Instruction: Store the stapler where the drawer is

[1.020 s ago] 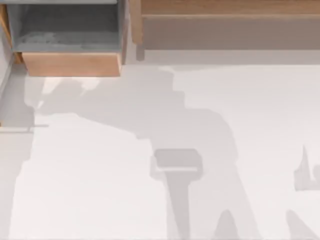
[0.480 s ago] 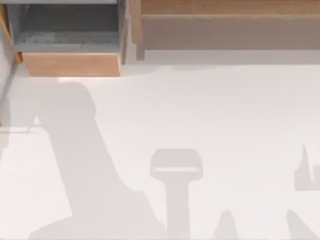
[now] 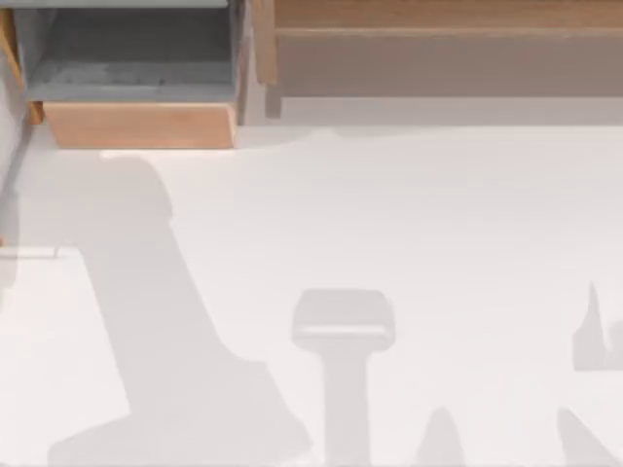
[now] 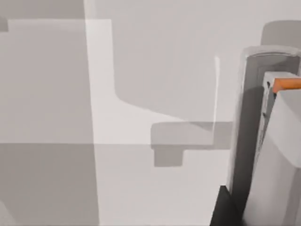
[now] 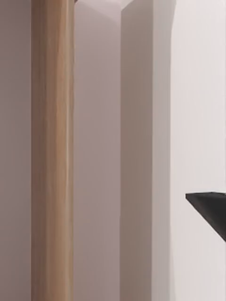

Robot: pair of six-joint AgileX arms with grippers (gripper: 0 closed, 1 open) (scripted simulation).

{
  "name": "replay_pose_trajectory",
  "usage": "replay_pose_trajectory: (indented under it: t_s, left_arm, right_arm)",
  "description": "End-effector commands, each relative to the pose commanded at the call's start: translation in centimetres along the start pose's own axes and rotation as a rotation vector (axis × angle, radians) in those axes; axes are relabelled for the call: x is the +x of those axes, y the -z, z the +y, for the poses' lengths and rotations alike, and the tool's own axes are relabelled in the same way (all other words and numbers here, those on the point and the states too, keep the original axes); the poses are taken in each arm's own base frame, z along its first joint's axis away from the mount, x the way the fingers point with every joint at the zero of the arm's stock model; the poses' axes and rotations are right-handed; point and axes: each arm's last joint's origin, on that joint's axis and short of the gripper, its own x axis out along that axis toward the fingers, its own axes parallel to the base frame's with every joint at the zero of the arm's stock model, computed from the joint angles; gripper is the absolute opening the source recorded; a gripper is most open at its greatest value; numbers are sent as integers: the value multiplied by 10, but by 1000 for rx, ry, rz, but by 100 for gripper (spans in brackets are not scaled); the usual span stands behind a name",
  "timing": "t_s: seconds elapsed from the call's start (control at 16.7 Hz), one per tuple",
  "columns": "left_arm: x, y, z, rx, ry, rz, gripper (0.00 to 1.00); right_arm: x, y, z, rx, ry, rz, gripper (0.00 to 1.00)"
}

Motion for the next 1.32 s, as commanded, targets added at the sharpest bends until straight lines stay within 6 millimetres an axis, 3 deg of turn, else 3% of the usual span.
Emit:
replay_pose_trajectory:
  t_s: [0.48, 1.26, 1.32]
  left_arm:
    - [7, 0, 0, -2, -1, 1, 0]
    - [7, 0, 0, -2, -1, 1, 98]
    - [7, 0, 0, -2, -1, 1, 100]
  right_arm:
    - [0, 0, 0, 0, 0, 0, 100]
    - [0, 0, 0, 0, 0, 0, 100]
    - [0, 0, 0, 0, 0, 0, 100]
